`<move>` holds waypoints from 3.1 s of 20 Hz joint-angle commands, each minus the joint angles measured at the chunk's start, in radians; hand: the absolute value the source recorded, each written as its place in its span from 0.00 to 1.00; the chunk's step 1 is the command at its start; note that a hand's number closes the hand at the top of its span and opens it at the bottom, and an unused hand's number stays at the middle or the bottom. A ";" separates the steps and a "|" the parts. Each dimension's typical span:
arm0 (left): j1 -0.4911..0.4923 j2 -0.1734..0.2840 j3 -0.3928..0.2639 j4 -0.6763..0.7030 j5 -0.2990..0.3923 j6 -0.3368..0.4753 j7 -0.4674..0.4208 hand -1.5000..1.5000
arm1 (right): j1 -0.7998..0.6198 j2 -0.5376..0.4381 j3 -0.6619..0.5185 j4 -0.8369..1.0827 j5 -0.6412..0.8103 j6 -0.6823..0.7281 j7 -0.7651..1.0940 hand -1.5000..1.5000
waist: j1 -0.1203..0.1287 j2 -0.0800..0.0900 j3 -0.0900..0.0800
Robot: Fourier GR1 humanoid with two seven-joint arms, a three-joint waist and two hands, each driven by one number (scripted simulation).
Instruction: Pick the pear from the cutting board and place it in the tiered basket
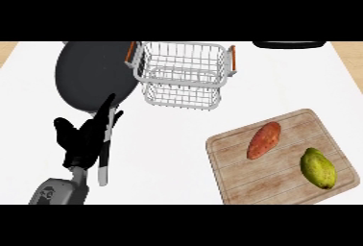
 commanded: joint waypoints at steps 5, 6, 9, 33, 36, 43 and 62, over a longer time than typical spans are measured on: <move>-0.061 0.006 0.024 0.028 0.009 -0.038 0.001 0.50 | -0.026 -0.288 -0.088 -0.215 -0.041 -0.019 0.544 0.00 | 0.025 0.001 0.002; -0.046 -0.019 -0.010 0.031 -0.010 -0.032 -0.011 0.50 | -0.065 -0.288 -0.033 -0.282 -0.014 -0.080 0.619 0.00 | 0.032 0.002 0.002; -0.085 -0.003 0.006 0.003 -0.003 -0.032 0.063 0.50 | -0.162 -0.336 0.002 -0.288 -0.005 -0.113 0.753 0.00 | 0.033 0.000 0.003; -0.043 -0.014 0.071 0.014 0.001 -0.121 0.030 0.50 | -0.350 -0.280 0.335 -0.072 0.245 -0.084 0.898 0.00 | 0.020 -0.004 0.005; -0.009 -0.020 0.074 0.010 -0.015 -0.116 0.001 0.50 | -0.296 -0.249 0.365 -0.099 0.322 -0.114 0.891 0.00 | 0.018 -0.005 0.005; -0.036 -0.082 0.042 -0.043 -0.056 -0.050 0.090 0.50 | -0.302 -0.187 0.365 -0.079 0.356 -0.100 0.891 0.00 | 0.019 -0.006 0.005; -0.054 -0.103 0.091 -0.004 -0.099 -0.096 0.055 0.50 | -0.454 0.027 0.341 0.259 0.442 -0.058 0.710 0.00 | 0.022 -0.004 0.006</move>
